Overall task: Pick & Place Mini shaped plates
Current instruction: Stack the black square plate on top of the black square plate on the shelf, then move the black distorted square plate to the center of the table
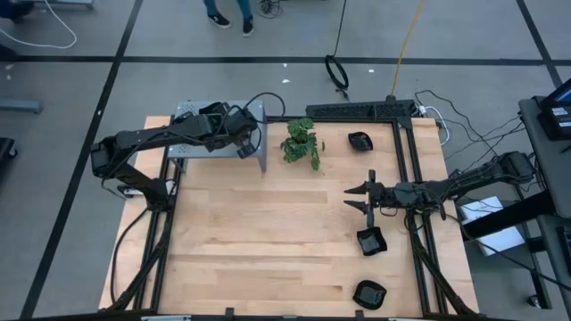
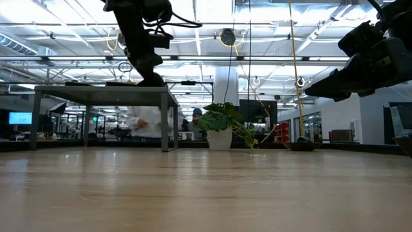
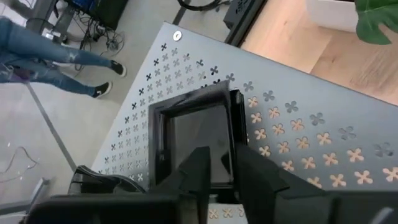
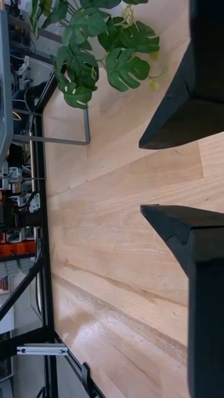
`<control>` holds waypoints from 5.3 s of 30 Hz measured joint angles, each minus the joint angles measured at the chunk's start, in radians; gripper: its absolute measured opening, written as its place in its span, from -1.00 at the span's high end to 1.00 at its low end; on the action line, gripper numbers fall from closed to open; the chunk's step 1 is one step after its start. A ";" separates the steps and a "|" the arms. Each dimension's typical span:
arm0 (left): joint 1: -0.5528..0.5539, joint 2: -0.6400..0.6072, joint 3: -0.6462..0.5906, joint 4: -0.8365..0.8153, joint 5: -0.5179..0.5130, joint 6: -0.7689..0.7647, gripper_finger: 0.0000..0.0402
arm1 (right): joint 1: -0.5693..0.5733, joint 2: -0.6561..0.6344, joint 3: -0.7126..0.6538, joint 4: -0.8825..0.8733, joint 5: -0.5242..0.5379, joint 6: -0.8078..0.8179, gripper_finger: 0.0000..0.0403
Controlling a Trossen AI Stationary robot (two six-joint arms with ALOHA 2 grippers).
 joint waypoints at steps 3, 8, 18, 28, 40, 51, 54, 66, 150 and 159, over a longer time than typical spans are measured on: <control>-0.015 -0.007 0.005 -0.007 -0.017 0.022 0.50 | 0.000 0.000 0.000 0.000 0.000 0.000 0.28; -0.073 -0.062 0.026 0.014 -0.032 0.110 0.37 | 0.000 0.000 0.000 0.000 0.000 0.000 0.28; -0.200 -0.146 0.038 0.012 0.023 -0.097 0.44 | 0.000 0.000 0.000 0.000 0.000 0.000 0.28; -0.319 -0.147 0.038 0.014 0.360 -0.304 0.49 | 0.000 0.000 0.000 0.000 0.000 0.000 0.28; -0.517 -0.146 0.027 0.020 0.351 -0.499 0.50 | 0.000 0.000 0.000 0.000 0.000 0.000 0.28; -0.707 -0.146 0.027 0.057 0.343 -0.534 0.51 | 0.000 0.000 0.000 0.153 0.000 0.000 0.28; -0.743 -0.146 0.027 0.103 0.338 -0.533 0.52 | 0.000 0.000 0.000 0.208 0.001 0.000 0.28; -0.808 -0.146 0.027 0.140 0.202 -0.528 0.52 | 0.000 0.001 0.000 0.274 0.000 0.014 0.29; -0.811 -0.146 0.026 0.133 0.185 -0.555 0.52 | -0.072 0.914 0.797 -0.494 -0.523 -0.263 1.00; -0.811 -0.146 0.026 0.135 0.186 -0.559 0.52 | -0.191 1.261 1.244 -0.482 -0.525 -0.324 1.00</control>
